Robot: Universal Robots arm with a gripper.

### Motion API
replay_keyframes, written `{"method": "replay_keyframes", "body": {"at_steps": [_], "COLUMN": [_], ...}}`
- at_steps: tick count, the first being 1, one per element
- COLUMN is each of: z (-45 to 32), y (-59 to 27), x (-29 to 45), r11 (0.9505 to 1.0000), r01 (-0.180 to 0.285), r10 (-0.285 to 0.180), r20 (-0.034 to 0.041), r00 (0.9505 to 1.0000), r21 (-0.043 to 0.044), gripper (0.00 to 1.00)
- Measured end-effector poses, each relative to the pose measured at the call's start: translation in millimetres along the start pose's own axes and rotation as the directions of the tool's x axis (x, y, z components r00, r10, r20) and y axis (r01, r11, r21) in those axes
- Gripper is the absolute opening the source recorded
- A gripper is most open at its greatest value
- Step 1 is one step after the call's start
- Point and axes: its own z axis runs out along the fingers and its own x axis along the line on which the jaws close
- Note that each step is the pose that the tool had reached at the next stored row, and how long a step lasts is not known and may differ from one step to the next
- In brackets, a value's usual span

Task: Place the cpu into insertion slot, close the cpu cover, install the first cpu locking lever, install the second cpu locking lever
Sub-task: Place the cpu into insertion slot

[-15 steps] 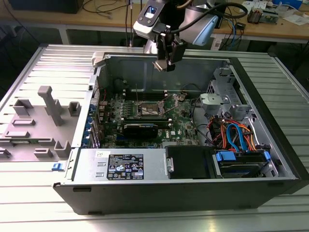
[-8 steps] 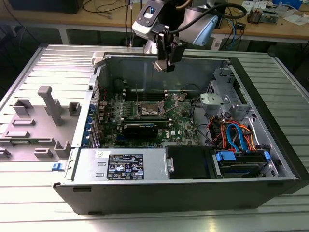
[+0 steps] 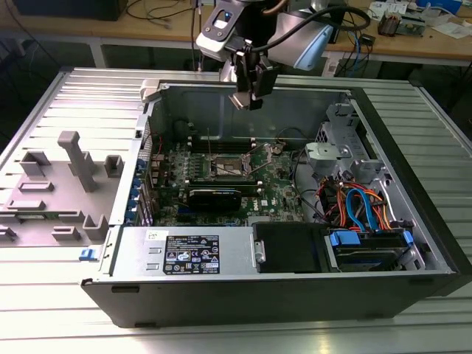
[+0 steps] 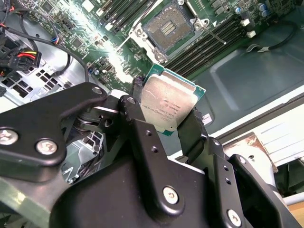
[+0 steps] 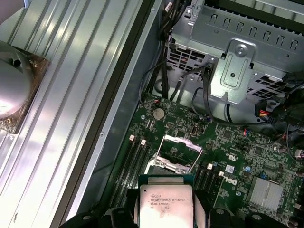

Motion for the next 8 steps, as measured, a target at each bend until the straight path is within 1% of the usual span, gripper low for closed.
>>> {"method": "replay_keyframes", "body": {"at_steps": [8], "z": [0.0], "y": [-0.4], "x": [0.1], "r11": [1.0], "r01": [0.0], "r10": [0.0], "r20": [0.0], "r00": [1.0], "r21": [0.0], "gripper": [0.54]}}
